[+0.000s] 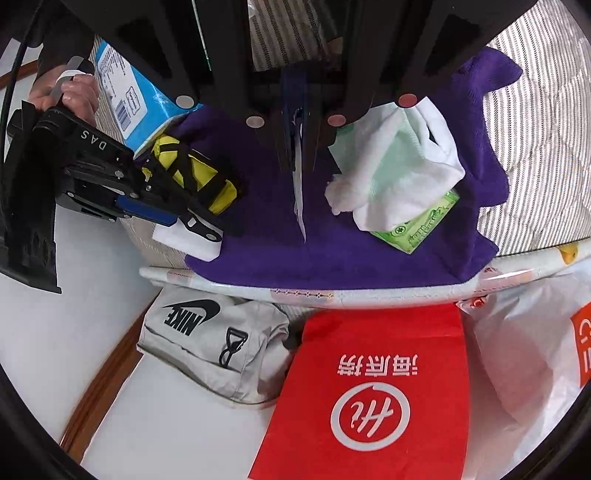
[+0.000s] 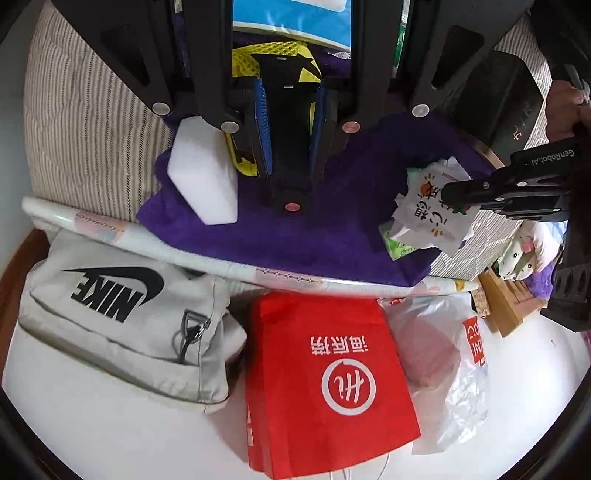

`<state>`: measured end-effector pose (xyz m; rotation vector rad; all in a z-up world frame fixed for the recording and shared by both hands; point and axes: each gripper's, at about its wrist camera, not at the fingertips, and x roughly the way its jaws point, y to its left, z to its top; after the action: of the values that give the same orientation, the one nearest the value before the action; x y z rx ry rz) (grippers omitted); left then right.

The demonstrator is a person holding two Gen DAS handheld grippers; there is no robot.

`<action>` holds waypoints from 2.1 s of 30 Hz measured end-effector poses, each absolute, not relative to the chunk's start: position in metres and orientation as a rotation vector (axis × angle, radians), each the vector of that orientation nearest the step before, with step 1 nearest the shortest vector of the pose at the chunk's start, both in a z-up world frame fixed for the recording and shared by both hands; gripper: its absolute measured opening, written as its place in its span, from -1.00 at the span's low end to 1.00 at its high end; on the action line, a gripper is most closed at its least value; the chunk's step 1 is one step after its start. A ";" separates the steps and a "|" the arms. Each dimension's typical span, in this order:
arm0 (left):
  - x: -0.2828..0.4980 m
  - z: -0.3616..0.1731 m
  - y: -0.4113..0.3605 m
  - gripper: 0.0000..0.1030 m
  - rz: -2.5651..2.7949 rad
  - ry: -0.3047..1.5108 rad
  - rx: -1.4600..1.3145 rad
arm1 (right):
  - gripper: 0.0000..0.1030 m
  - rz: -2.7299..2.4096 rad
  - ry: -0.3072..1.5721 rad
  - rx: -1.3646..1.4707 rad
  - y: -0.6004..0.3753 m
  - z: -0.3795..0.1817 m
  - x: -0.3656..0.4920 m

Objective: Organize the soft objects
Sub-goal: 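Carry the strap piece over the towel and open the right tool while the left tool carries the packet, then lower the packet onto the towel and open the left tool, then grasp the white mesh bag beside the blue box with the left tool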

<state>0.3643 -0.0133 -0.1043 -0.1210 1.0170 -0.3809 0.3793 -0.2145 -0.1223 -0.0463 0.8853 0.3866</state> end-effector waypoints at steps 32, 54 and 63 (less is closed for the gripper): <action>0.380 -0.134 -0.021 -0.40 -0.366 1.147 -0.066 | -0.58 0.409 0.960 -0.069 -0.204 -0.136 0.389; 0.275 -0.077 -0.015 -0.17 -0.296 0.964 0.004 | -0.12 0.355 0.796 0.011 -0.235 -0.082 0.286; 0.220 -0.085 -0.051 -0.17 -0.311 0.946 0.090 | 0.03 0.284 0.757 0.015 -0.262 -0.085 0.222</action>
<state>0.2200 -0.0507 -0.0850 0.0897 0.9456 -0.3113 0.2217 -0.2623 -0.0855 0.0146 0.7574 0.2839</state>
